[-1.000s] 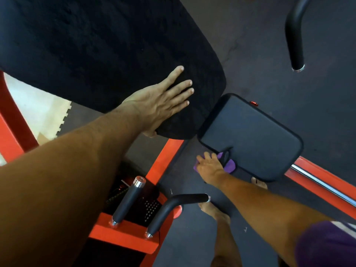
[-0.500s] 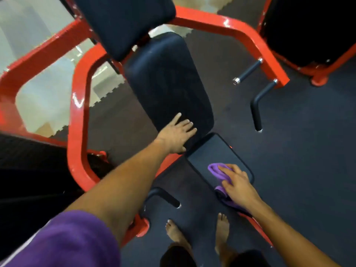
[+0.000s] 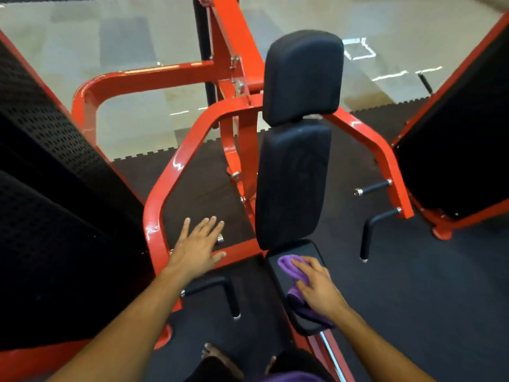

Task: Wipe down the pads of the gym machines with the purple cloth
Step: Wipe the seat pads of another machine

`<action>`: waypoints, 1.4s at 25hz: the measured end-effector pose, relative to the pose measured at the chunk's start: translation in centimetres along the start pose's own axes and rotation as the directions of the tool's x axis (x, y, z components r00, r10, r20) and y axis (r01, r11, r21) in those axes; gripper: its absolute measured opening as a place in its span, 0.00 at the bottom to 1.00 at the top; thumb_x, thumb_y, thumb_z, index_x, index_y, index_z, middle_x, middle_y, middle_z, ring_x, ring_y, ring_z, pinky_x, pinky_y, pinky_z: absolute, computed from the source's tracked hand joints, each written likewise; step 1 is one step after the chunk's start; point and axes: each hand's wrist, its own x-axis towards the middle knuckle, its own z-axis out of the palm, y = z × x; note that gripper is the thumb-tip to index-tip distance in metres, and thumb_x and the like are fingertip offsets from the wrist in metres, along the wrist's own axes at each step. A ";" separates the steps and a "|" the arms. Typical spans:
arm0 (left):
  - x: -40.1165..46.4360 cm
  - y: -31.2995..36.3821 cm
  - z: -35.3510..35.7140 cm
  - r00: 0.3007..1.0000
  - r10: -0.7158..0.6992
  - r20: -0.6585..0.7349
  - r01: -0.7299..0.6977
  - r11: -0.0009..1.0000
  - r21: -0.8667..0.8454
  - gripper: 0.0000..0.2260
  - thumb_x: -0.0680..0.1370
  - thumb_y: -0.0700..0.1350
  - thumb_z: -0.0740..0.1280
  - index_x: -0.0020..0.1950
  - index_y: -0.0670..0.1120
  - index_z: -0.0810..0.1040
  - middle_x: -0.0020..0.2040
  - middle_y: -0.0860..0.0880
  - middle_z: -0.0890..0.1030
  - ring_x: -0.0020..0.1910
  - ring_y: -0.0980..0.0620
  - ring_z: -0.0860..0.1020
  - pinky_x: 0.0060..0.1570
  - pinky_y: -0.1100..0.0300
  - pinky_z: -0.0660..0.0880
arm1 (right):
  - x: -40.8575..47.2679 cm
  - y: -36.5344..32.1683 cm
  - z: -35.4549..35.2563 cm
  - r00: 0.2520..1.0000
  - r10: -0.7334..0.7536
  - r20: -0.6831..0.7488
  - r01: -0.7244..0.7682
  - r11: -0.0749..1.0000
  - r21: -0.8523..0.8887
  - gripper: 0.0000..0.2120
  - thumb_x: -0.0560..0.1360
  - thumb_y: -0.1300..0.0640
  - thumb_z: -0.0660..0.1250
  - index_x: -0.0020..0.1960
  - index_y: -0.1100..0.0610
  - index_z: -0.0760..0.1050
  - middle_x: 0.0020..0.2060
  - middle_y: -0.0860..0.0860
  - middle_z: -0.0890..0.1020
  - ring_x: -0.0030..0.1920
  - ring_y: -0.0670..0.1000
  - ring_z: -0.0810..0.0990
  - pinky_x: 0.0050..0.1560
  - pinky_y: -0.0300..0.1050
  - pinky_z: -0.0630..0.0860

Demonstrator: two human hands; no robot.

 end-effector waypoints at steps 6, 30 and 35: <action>-0.2 -1.6 -3.2 0.980 -0.057 -0.191 0.030 0.990 -0.141 0.40 0.76 0.69 0.53 0.84 0.51 0.59 0.83 0.49 0.61 0.82 0.49 0.60 0.80 0.39 0.48 | 4.2 -7.3 -6.5 0.946 -0.195 -0.259 0.206 0.978 0.014 0.26 0.80 0.61 0.62 0.76 0.46 0.68 0.72 0.39 0.63 0.68 0.44 0.65 0.69 0.39 0.64; 30.8 7.6 -25.0 0.370 -0.019 -0.929 -0.632 0.728 -0.267 0.27 0.82 0.51 0.65 0.80 0.47 0.63 0.81 0.52 0.64 0.81 0.48 0.61 0.80 0.49 0.60 | 31.4 -10.8 -32.7 0.373 -0.363 -0.854 0.739 0.673 0.037 0.17 0.80 0.43 0.57 0.67 0.42 0.73 0.59 0.39 0.80 0.61 0.45 0.78 0.62 0.37 0.71; 31.0 7.4 -23.8 0.333 -0.071 -0.940 -0.646 0.709 -0.282 0.23 0.82 0.52 0.65 0.77 0.53 0.67 0.73 0.57 0.71 0.74 0.55 0.70 0.73 0.59 0.66 | 33.6 -9.0 -31.4 0.161 -0.496 -0.853 0.816 0.554 -0.168 0.24 0.80 0.42 0.56 0.73 0.50 0.71 0.63 0.44 0.78 0.65 0.46 0.76 0.64 0.40 0.70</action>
